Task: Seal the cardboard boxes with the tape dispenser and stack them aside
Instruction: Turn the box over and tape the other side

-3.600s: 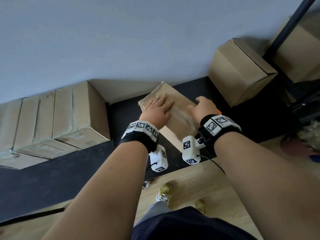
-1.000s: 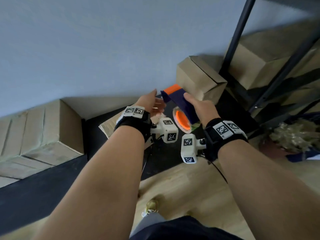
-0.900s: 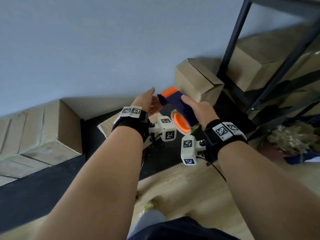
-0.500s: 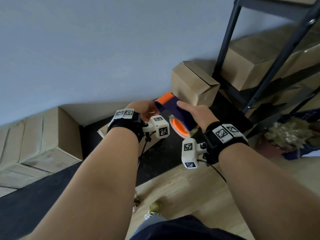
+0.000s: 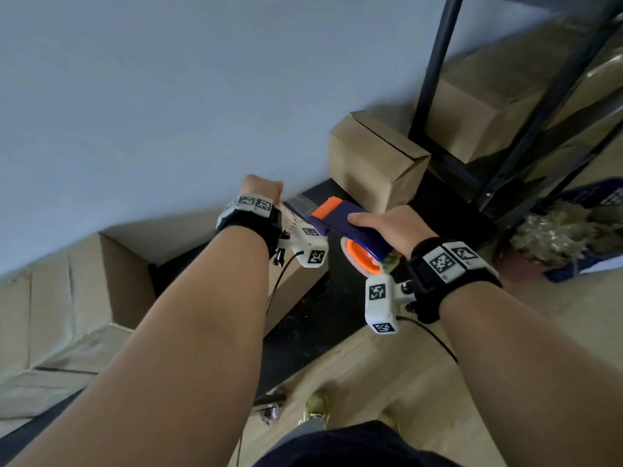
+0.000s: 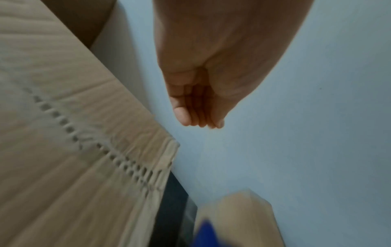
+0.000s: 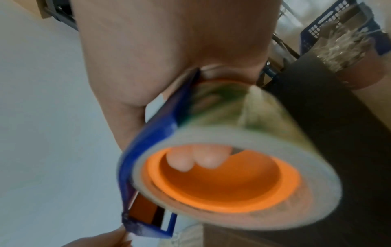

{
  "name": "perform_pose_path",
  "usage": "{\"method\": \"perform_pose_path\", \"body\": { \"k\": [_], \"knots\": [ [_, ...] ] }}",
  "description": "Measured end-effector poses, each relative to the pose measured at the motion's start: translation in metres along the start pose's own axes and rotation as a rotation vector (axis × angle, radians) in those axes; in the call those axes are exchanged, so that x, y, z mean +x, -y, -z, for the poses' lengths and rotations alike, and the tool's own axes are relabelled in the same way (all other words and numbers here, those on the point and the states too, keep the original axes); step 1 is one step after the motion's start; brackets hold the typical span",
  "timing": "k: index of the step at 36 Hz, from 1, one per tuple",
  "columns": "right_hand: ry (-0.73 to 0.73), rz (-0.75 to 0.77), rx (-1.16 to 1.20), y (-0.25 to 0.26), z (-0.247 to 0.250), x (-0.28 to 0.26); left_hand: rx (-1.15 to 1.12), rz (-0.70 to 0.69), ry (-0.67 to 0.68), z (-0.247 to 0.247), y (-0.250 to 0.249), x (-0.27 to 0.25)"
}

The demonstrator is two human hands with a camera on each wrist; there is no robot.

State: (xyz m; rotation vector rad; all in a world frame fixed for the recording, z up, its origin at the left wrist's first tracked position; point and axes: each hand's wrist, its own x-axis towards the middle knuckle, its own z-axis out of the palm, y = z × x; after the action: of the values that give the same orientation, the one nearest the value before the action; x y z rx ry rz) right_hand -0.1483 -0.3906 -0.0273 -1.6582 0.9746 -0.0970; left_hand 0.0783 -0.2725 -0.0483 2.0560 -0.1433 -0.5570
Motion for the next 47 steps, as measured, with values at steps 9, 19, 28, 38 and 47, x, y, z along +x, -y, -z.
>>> {"method": "perform_pose_path", "body": {
  "k": [9, 19, 28, 38, 47],
  "knots": [
    [-0.029, -0.044, -0.059, -0.005, -0.019, 0.013, 0.078, 0.001, 0.046, 0.001, 0.011, 0.022],
    [-0.026, -0.071, -0.084, -0.002, -0.035, 0.02, 0.423, -0.075, 0.028, 0.005, 0.022, 0.033],
    [-0.031, -0.084, -0.112, -0.001, -0.037, 0.023, 0.487, -0.06, 0.028, 0.004, 0.033, 0.04],
    [-0.027, -0.097, -0.126, -0.004, -0.037, 0.024, 0.625, -0.047, 0.096, -0.003, 0.037, 0.024],
    [-0.02, -0.097, -0.106, -0.005, -0.037, 0.026, 0.526, -0.103, -0.09, -0.005, 0.042, 0.017]
  ]
}}
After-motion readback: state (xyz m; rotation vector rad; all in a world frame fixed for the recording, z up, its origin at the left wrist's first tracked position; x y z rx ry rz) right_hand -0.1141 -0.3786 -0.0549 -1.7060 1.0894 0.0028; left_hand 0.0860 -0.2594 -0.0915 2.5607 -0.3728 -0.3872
